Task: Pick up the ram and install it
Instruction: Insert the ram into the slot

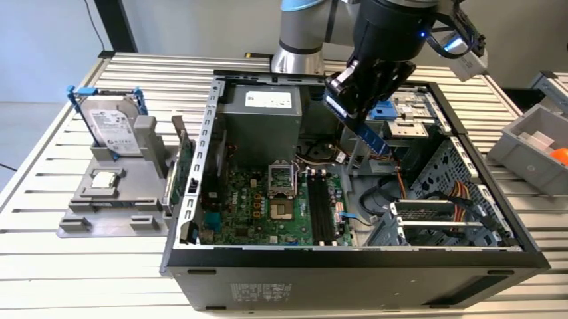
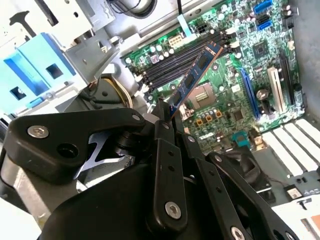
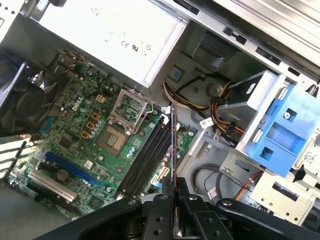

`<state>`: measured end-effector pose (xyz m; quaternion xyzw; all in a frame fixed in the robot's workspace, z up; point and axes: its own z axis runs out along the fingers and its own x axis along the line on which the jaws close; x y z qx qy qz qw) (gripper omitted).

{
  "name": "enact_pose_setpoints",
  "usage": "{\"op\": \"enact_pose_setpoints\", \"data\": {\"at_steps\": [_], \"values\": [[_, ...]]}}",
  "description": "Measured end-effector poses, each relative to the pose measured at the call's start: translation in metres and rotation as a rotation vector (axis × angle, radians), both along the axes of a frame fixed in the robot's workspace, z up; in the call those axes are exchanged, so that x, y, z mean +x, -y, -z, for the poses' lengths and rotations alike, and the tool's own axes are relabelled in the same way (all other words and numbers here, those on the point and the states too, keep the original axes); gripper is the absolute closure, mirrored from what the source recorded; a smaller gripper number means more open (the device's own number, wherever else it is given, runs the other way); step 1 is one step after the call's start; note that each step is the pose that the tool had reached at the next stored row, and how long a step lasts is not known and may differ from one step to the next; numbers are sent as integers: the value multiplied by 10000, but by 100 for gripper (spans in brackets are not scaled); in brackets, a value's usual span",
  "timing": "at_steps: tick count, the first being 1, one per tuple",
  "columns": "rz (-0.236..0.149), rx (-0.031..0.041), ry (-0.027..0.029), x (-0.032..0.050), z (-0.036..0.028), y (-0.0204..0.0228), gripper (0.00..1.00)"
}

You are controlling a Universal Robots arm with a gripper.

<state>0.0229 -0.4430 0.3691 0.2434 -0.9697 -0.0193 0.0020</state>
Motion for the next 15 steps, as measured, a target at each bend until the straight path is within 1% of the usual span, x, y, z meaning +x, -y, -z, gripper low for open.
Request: {"op": "enact_pose_setpoints", "data": {"at_steps": [15], "values": [[1786,-4,0,0,13,0,100]]}}
